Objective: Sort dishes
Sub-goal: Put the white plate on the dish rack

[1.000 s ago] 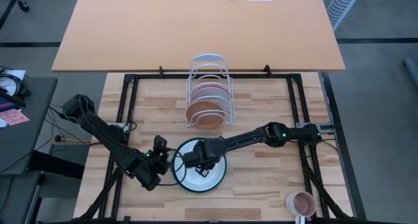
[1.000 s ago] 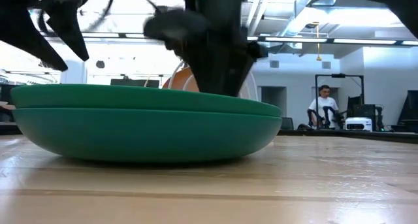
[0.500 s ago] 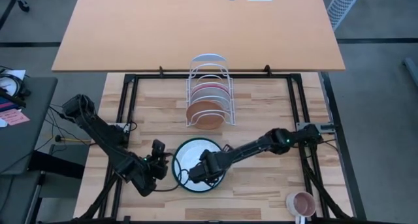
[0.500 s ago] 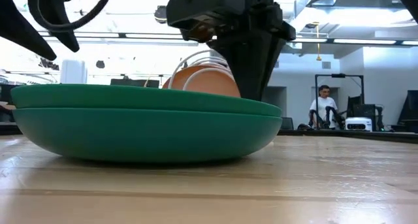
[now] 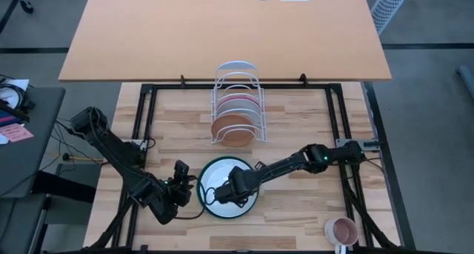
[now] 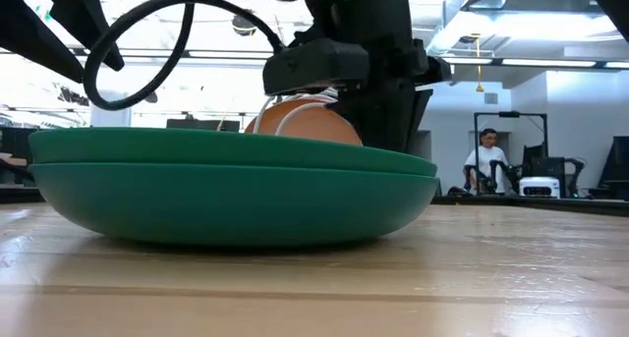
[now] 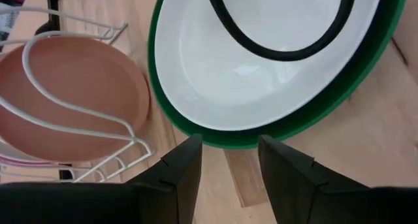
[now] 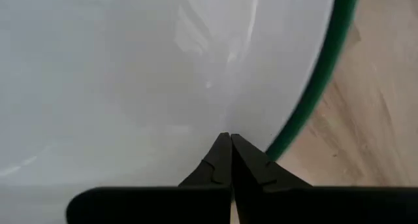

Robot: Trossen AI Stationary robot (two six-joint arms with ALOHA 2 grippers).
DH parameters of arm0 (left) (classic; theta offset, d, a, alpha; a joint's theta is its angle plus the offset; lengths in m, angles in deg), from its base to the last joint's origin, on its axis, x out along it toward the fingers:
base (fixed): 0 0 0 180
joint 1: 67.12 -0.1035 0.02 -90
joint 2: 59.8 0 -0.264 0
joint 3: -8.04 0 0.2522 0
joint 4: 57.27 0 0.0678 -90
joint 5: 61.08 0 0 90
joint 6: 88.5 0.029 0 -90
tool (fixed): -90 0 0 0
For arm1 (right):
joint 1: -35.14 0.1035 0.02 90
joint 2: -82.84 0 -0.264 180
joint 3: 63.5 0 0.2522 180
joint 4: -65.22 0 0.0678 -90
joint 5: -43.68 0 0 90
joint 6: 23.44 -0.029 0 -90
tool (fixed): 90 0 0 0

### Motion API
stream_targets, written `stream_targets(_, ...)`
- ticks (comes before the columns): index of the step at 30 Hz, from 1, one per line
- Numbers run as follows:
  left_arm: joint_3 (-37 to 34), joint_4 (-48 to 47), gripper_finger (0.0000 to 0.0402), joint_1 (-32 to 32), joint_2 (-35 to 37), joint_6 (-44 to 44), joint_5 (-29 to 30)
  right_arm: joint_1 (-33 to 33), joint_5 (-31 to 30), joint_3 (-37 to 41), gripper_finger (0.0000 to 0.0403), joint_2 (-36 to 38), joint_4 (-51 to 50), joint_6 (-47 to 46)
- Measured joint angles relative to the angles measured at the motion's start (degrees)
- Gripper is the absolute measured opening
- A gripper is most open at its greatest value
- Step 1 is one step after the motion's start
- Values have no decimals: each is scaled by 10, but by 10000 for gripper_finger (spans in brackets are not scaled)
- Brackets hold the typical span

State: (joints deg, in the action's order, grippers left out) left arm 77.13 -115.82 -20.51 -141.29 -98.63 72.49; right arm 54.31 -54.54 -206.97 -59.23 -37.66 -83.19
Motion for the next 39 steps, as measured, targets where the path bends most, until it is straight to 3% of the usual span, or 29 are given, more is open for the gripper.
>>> stream_targets(16, 0, 21, 143, 0, 0, 2, -11, 7, -10, -9, 1, 0, -9, 1)
stream_targets(24, 0, 21, 143, 0, 0, 0, -11, 7, -10, -9, 1, 0, -9, 34)
stream_targets(28, 0, 22, 143, 0, 0, 0, -12, 6, -3, -9, 1, 4, -9, 98)
stream_targets(32, 0, 23, 143, 0, 0, 7, -12, -10, 2, 2, 1, 56, -8, 136)
stream_targets(39, 0, 23, 143, 0, 0, 2, -13, -45, -71, 66, 1, 217, -9, 216)
